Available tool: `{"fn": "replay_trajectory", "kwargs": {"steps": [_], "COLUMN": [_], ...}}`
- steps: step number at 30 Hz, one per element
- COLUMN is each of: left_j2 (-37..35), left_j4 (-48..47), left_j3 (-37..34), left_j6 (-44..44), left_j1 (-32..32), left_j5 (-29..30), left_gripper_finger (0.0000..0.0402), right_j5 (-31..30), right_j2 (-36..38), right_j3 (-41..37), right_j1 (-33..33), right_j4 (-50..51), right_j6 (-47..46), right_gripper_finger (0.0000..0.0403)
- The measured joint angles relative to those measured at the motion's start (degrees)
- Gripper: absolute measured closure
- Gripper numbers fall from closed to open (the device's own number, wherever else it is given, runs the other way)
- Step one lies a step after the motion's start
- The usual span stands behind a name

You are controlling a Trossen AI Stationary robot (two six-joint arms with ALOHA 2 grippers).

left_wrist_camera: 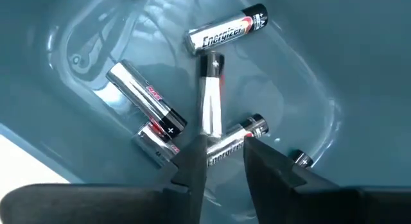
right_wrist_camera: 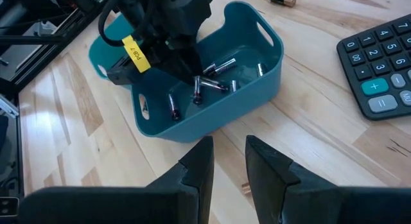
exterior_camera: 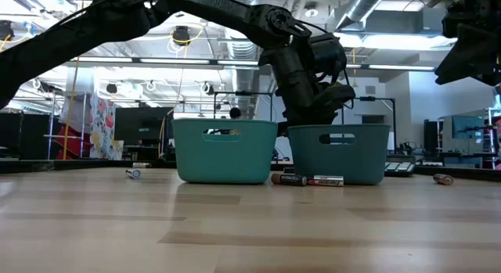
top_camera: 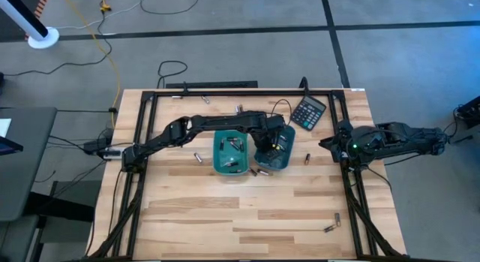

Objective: Sort batteries
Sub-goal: Put the silver battery into the blue bin

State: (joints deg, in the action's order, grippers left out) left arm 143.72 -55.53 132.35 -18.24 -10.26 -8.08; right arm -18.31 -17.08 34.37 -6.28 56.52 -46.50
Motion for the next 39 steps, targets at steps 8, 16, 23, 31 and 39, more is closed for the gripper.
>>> {"fn": "replay_trajectory", "kwargs": {"steps": [8, 16, 23, 31, 39], "left_j2": [0.02, -3.71, -7.08, -6.97, -6.88], "left_j4": [-1.58, -1.66, 0.48, 1.46, 2.79], "left_j3": [1.72, 2.56, 2.64, 2.64, 2.64], "left_j6": [-0.52, -0.48, -0.99, -1.46, -2.28], "left_j1": [-0.09, -0.35, -0.74, -1.05, -1.07], "left_j5": [-0.02, -0.02, 0.88, 1.45, 1.5], "left_gripper_finger": [0.0301, 0.03, 0.03, 0.0266, 0.0196], "right_j5": [0.0, 0.0, 0.0, 0.0, 0.0], "right_j2": [0.0, 0.0, 0.0, 0.0, 0.0], "right_j3": [0.0, 0.0, 0.0, 0.0, 0.0], "right_j1": [0.0, 0.0, 0.02, 0.0, 0.0], "right_j4": [0.01, 0.01, 0.01, -0.01, -0.01], "right_j6": [0.0, 0.0, -0.01, -0.04, -0.2], "right_gripper_finger": [0.0294, 0.0294, 0.0294, 0.0294, 0.0294]}}
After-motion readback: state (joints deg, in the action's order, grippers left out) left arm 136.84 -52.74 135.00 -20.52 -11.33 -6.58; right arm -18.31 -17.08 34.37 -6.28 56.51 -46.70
